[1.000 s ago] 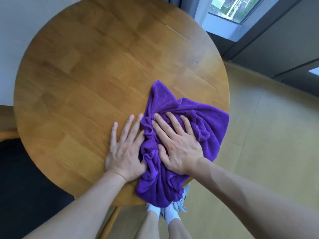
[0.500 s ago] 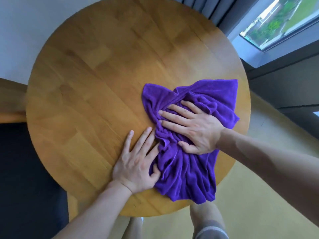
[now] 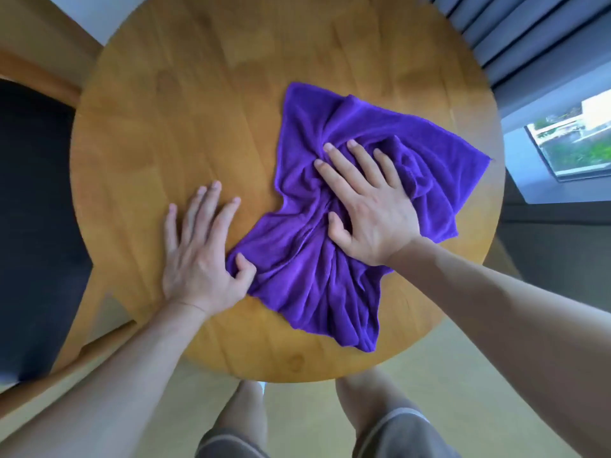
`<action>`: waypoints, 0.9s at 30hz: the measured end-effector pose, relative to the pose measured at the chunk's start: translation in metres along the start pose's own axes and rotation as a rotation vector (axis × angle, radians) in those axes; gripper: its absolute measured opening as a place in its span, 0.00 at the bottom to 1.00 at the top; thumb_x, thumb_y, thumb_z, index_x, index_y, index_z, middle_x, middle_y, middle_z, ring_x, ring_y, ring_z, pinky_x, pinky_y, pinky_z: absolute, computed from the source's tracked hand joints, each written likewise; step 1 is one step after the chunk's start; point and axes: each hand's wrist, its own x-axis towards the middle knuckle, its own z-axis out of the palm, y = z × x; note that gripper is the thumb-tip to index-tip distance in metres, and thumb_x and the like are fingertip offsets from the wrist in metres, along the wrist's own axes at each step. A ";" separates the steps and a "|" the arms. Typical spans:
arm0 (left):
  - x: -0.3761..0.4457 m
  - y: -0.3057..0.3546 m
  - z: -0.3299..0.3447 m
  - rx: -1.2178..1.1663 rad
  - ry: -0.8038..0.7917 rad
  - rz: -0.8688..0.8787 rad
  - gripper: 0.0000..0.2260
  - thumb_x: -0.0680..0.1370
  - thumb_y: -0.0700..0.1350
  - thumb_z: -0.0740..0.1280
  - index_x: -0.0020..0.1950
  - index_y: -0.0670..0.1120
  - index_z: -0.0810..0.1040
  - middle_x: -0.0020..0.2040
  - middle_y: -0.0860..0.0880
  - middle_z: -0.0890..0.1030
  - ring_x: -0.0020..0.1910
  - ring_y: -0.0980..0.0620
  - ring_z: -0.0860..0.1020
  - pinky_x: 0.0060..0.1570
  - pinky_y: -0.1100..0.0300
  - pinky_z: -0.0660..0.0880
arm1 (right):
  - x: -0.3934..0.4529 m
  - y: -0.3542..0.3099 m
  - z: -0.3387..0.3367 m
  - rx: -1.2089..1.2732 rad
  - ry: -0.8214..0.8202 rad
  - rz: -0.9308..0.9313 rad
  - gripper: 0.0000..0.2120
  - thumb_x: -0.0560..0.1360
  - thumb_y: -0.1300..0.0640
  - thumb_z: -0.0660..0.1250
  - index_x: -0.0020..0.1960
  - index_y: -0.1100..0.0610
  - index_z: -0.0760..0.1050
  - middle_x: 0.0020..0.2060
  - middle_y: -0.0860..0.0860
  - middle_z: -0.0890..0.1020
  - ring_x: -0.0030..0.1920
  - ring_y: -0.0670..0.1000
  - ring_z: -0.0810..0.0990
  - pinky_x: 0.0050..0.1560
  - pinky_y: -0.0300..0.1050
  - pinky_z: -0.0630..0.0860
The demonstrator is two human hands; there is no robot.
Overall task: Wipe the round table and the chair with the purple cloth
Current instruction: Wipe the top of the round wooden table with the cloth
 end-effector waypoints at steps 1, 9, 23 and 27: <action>-0.003 0.001 0.001 -0.018 0.061 -0.144 0.38 0.66 0.48 0.64 0.78 0.46 0.67 0.83 0.45 0.61 0.82 0.45 0.59 0.80 0.39 0.49 | 0.000 -0.002 0.002 0.004 0.011 0.033 0.34 0.76 0.44 0.57 0.81 0.53 0.61 0.81 0.51 0.60 0.80 0.60 0.57 0.79 0.62 0.51; -0.002 0.007 -0.001 -0.233 0.375 -0.643 0.24 0.76 0.46 0.65 0.72 0.42 0.72 0.76 0.42 0.69 0.76 0.41 0.66 0.78 0.42 0.58 | -0.014 -0.041 0.014 0.037 0.037 0.344 0.33 0.78 0.46 0.54 0.82 0.51 0.57 0.82 0.49 0.56 0.81 0.57 0.53 0.79 0.61 0.49; -0.118 0.140 -0.001 -0.236 -0.150 -0.343 0.40 0.77 0.61 0.69 0.83 0.44 0.60 0.84 0.42 0.54 0.83 0.40 0.52 0.79 0.39 0.58 | -0.070 0.000 -0.024 -0.094 -0.310 -0.380 0.36 0.74 0.48 0.59 0.81 0.53 0.60 0.81 0.50 0.62 0.70 0.58 0.70 0.68 0.55 0.64; -0.130 0.176 0.012 -0.232 -0.247 -0.368 0.55 0.68 0.70 0.72 0.84 0.46 0.52 0.85 0.42 0.49 0.84 0.41 0.47 0.80 0.40 0.52 | -0.097 0.022 -0.028 -0.094 -0.392 -0.368 0.39 0.73 0.50 0.62 0.82 0.51 0.56 0.82 0.48 0.58 0.77 0.56 0.64 0.73 0.57 0.63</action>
